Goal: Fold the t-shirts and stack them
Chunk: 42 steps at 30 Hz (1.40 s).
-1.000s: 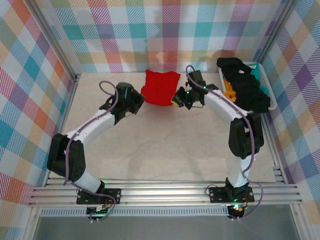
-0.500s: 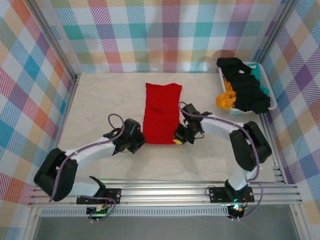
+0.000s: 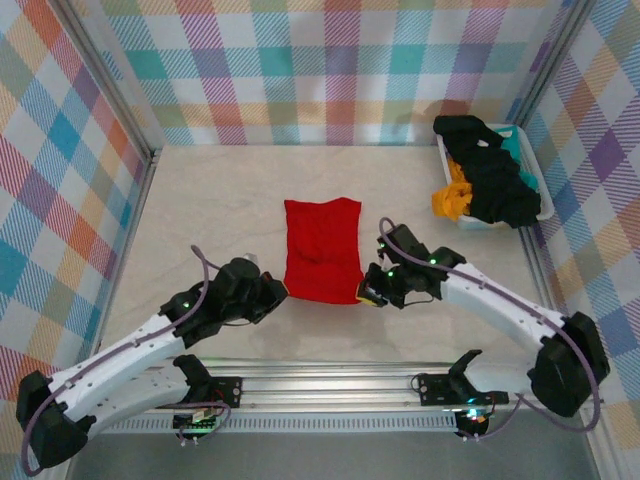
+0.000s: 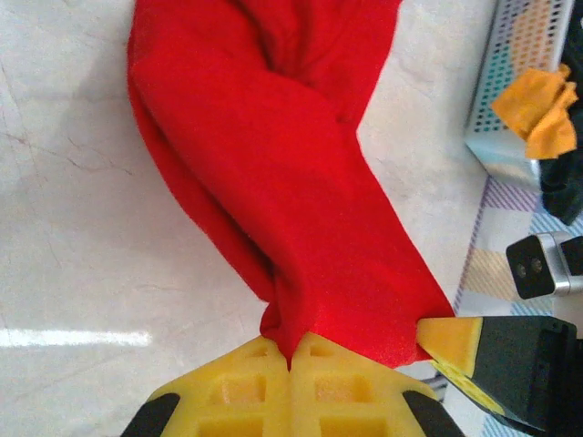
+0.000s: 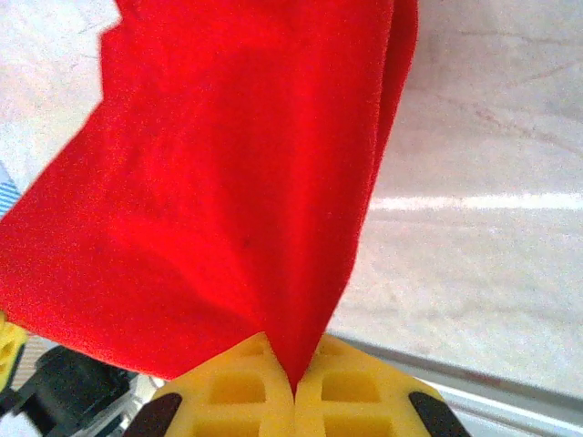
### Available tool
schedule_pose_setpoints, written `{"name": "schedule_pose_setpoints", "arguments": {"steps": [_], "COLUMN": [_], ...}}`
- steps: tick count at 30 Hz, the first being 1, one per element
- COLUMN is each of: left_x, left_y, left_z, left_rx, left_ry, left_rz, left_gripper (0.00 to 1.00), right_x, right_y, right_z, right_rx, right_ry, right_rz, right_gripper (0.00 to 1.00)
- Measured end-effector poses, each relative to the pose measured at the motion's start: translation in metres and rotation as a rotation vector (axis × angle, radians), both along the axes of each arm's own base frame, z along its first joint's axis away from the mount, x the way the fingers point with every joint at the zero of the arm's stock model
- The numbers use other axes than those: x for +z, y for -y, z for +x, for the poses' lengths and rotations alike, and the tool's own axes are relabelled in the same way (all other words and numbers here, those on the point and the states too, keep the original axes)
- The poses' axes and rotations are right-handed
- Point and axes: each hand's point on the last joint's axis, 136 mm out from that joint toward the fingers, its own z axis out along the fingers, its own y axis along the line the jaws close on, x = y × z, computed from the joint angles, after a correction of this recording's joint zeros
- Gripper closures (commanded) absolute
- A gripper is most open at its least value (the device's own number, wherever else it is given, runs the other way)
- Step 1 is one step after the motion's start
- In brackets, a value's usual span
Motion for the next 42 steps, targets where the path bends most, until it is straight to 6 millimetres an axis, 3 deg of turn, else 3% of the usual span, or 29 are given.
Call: {"name": "schedule_pose_setpoints", "arguments": {"steps": [3, 8, 10, 12, 14, 16, 22, 24, 32, 33, 34, 38, 39, 42], "left_x": [0.026, 0.094, 0.112, 0.124, 0.125, 0.116, 0.038, 0.022, 0.003, -0.003, -0.012, -0.049, -0.056, -0.066], "left_y": [0.000, -0.002, -0.001, 0.002, 0.007, 0.009, 0.000, -0.001, 0.000, -0.002, -0.004, -0.010, -0.012, -0.021], "left_z": [-0.002, 0.013, 0.018, 0.026, 0.040, 0.058, 0.123, 0.140, 0.211, 0.216, 0.221, 0.235, 0.237, 0.237], "left_rx": [0.004, 0.063, 0.081, 0.094, 0.107, 0.131, 0.209, 0.211, 0.212, 0.215, 0.218, 0.218, 0.221, 0.234], "left_ry": [0.038, 0.159, 0.187, 0.201, 0.191, 0.161, -0.036, -0.083, -0.122, -0.130, -0.145, -0.209, -0.222, -0.235], "left_rz": [-0.023, -0.091, -0.100, -0.093, -0.054, -0.014, 0.124, 0.145, 0.179, 0.190, 0.202, 0.257, 0.270, 0.324], "left_gripper": [1.00, 1.00, 1.00, 1.00, 1.00, 1.00, 1.00, 1.00, 1.00, 1.00, 0.98, 0.44, 0.38, 0.36], "right_x": [0.023, 0.088, 0.110, 0.122, 0.119, 0.103, 0.033, 0.018, 0.010, 0.006, 0.001, -0.033, -0.041, -0.055], "right_y": [0.002, -0.005, -0.009, -0.011, -0.011, -0.009, -0.004, -0.004, -0.008, -0.009, -0.010, -0.014, -0.012, -0.006], "right_z": [-0.004, 0.010, 0.018, 0.028, 0.043, 0.061, 0.116, 0.128, 0.183, 0.190, 0.197, 0.217, 0.218, 0.220], "right_rx": [-0.017, -0.048, -0.060, -0.079, -0.113, -0.151, -0.255, -0.272, -0.324, -0.328, -0.332, -0.347, -0.351, -0.347], "right_ry": [0.005, 0.076, 0.106, 0.116, 0.098, 0.057, -0.103, -0.138, -0.129, -0.132, -0.141, -0.183, -0.193, -0.185], "right_rz": [0.020, 0.071, 0.087, 0.094, 0.084, 0.060, 0.013, 0.005, 0.026, 0.029, 0.028, 0.002, -0.013, -0.062], "right_gripper": [1.00, 1.00, 1.00, 1.00, 1.00, 1.00, 1.00, 1.00, 1.00, 0.96, 0.84, 0.41, 0.36, 0.30]}}
